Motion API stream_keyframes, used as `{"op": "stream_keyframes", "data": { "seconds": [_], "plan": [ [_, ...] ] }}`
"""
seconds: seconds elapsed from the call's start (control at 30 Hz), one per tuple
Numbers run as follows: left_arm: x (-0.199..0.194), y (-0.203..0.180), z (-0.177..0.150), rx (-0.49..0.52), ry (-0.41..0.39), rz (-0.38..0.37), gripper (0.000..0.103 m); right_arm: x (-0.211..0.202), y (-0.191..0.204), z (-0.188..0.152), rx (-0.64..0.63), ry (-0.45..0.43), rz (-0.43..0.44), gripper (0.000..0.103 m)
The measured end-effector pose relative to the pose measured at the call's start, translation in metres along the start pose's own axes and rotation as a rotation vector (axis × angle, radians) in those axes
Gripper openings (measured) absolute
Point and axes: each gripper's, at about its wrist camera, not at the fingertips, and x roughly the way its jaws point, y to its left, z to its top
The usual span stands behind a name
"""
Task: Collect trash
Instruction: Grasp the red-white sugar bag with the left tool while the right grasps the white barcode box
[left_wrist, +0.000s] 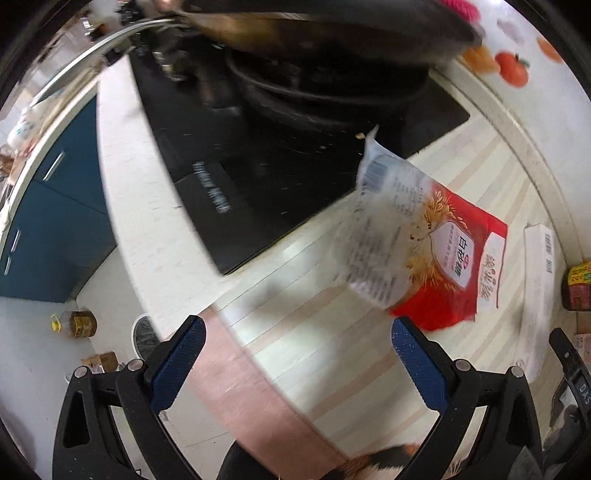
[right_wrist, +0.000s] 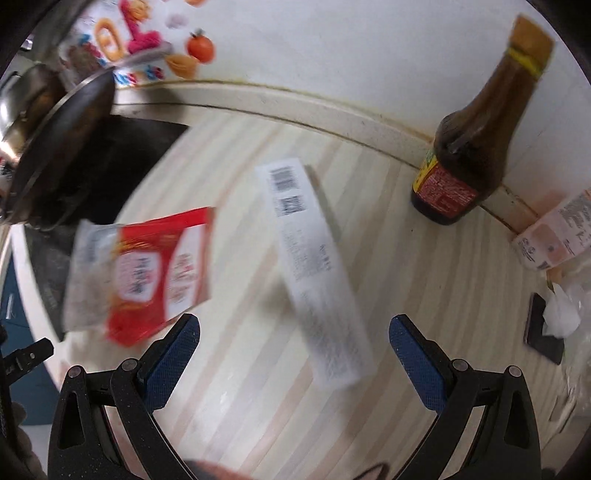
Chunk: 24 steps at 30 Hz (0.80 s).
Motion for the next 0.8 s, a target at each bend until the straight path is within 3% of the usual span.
{"op": "stream_keyframes", "data": {
  "seconds": [0.17, 0.37, 0.43, 0.5, 0.53, 0.57, 0.63, 0.7, 0.8],
  "plan": [
    [0.03, -0.012, 0.022, 0.006, 0.037, 0.017, 0.102, 0.033, -0.001, 0.008, -0.022, 0.052, -0.016, 0.103],
    [0.046, -0.016, 0.037, -0.009, 0.05, -0.058, 0.102, 0.06, 0.0, 0.016, -0.042, 0.096, -0.006, 0.103],
    [0.045, -0.018, 0.04, -0.015, 0.043, -0.097, 0.09, 0.067, 0.001, 0.016, -0.045, 0.105, -0.002, 0.103],
    [0.047, -0.022, 0.043, -0.01, 0.059, -0.129, 0.064, 0.076, 0.002, 0.015, -0.047, 0.121, 0.007, 0.094],
    [0.047, -0.025, 0.044, -0.005, 0.064, -0.14, 0.059, 0.08, 0.003, 0.016, -0.047, 0.128, 0.012, 0.083],
    [0.047, -0.028, 0.044, 0.003, 0.067, -0.149, 0.049, 0.082, 0.004, 0.014, -0.05, 0.127, 0.005, 0.078],
    [0.045, -0.034, 0.044, 0.023, 0.063, -0.162, 0.048, 0.079, 0.01, 0.011, -0.081, 0.102, 0.0, 0.065],
    [0.044, -0.04, 0.043, 0.038, 0.068, -0.185, 0.041, 0.075, 0.016, 0.009, -0.11, 0.086, 0.008, 0.048],
    [0.044, -0.043, 0.039, 0.049, 0.08, -0.221, 0.041, 0.073, 0.027, 0.008, -0.144, 0.088, 0.051, 0.049]
  ]
}}
